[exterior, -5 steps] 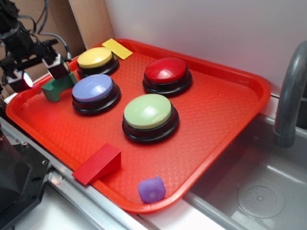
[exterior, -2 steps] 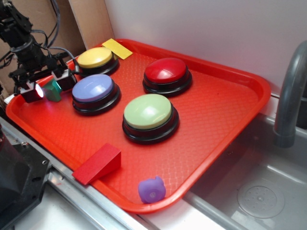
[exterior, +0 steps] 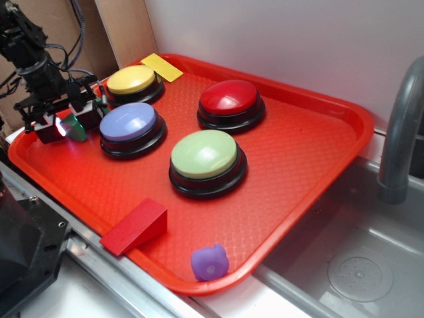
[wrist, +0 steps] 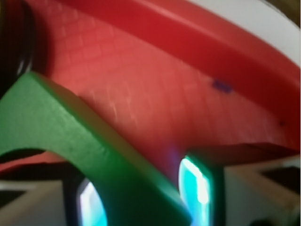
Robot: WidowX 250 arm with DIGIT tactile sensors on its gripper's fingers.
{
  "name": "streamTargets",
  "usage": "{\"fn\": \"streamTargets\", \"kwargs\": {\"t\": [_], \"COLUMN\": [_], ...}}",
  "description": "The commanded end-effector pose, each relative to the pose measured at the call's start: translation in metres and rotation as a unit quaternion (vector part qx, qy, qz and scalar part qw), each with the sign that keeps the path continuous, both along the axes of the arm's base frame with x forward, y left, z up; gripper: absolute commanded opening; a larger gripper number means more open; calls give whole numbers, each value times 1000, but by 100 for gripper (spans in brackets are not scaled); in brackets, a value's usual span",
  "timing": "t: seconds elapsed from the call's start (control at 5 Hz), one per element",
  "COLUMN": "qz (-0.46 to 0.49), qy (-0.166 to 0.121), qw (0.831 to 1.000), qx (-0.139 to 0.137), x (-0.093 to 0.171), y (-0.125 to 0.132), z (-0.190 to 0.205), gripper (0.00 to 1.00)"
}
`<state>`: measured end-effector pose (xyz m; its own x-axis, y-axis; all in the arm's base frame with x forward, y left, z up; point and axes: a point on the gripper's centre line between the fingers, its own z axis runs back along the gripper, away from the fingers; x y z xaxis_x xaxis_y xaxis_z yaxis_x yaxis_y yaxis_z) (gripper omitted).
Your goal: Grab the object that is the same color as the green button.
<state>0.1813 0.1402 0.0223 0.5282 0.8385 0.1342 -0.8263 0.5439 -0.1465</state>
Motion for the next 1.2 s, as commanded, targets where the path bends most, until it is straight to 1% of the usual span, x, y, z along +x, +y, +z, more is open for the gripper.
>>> {"fn": "streamTargets", "kwargs": {"t": [0.0, 0.2, 0.4, 0.6, 0.8, 1.0], "qz": [-87, -211, -328, -399, -439, -441], "qy": [-26, -18, -5, 11, 14, 21], "qw": [994, 975, 942, 915, 896, 895], "qx": [54, 59, 68, 67, 63, 60], "x": [-8, -13, -18, -24, -31, -35], "y": [-7, -29, -67, -92, -110, -111], "z": [74, 106, 125, 128, 123, 119], "gripper": [0, 0, 0, 0, 0, 0]}}
